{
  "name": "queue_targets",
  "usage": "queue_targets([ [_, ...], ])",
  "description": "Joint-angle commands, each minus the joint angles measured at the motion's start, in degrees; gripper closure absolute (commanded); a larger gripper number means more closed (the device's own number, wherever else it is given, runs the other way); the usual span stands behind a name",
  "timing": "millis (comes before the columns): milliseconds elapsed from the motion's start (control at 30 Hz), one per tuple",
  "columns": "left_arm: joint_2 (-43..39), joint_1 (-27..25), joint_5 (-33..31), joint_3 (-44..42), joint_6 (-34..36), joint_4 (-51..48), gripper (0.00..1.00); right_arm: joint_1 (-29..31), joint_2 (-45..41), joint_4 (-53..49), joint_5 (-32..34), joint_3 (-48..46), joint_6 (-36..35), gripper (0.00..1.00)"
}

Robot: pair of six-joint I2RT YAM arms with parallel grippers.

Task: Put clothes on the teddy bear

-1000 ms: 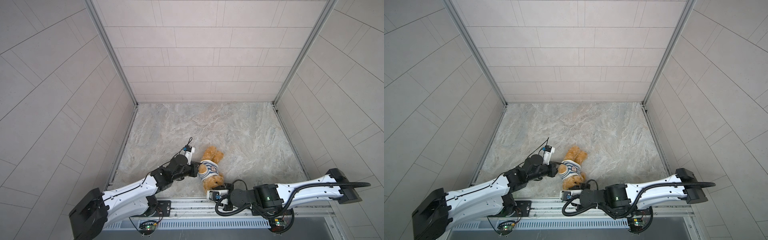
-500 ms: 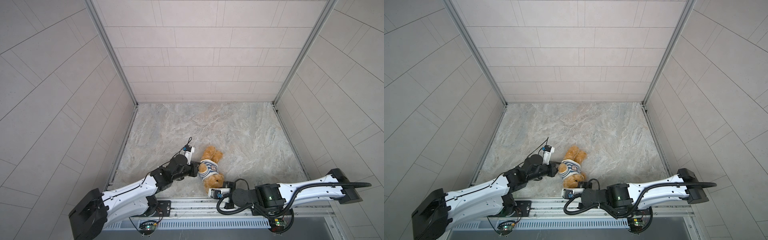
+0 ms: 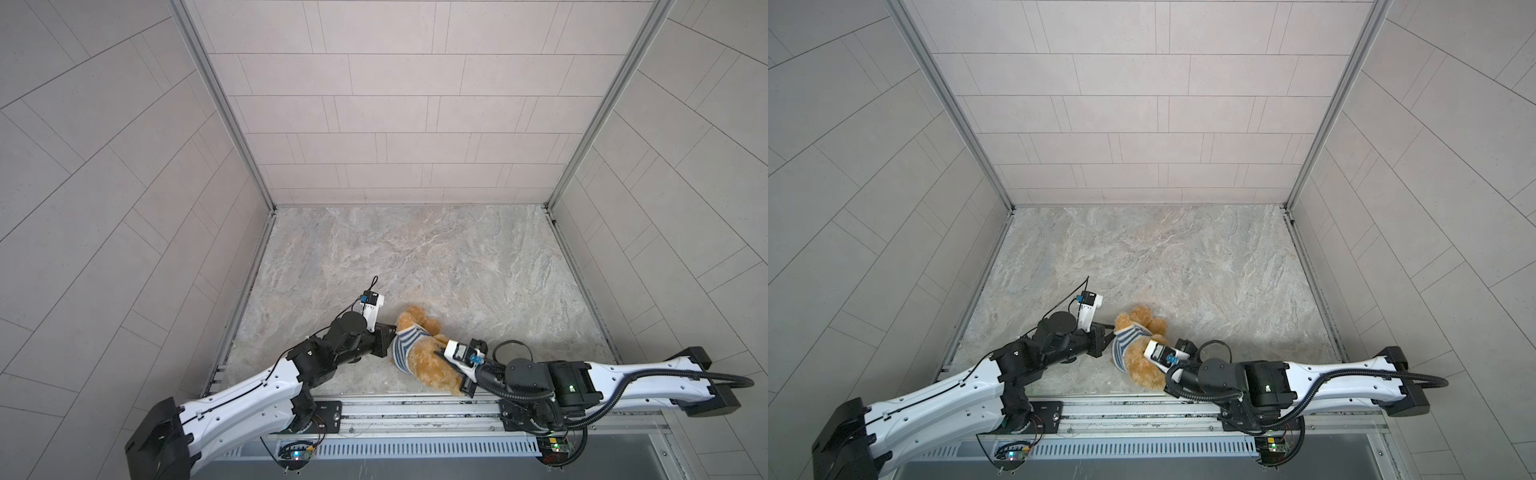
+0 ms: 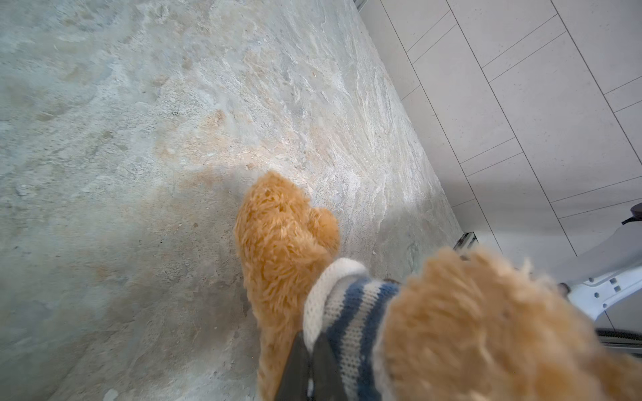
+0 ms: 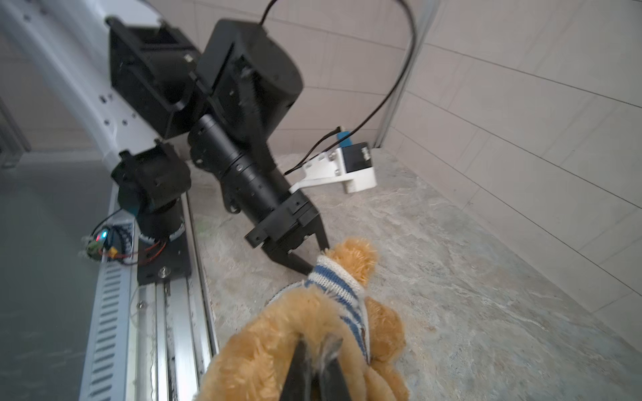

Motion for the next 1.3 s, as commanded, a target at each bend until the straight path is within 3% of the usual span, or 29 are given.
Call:
queue_targets([
  [0,-0.7,0.3,-1.5,1.4,2.2,-3.1,1.0,-7.0,-2.5,1.0,0.8,-1.5,10.9,1.0],
  [300,4.6,0.3,-0.7,2.0,2.7,-0.1,1.0,-23.6,-2.9,1.3,-5.5,-6.6,25.4,1.0],
  [800,17.1,1.1,-1.6,9.1,6.1,0.3,0.98,-29.8,2.4,1.3,-7.0,-8.5,26.2,1.0],
  [900,16.9,1.1,-3.5,10.1,6.5,-1.7,0.86,-30.5,2.9,1.7,-7.7,-9.1,26.3,1.0],
  [1033,15.5,1.1,-6.3,11.7,7.0,-6.1,0.58,-31.2,3.2,2.3,-7.6,-10.2,26.5,1.0],
  [1267,6.4,-0.7,-12.2,13.3,7.4,-15.2,0.42,-31.5,4.2,4.3,-7.2,-11.9,27.4,1.0],
])
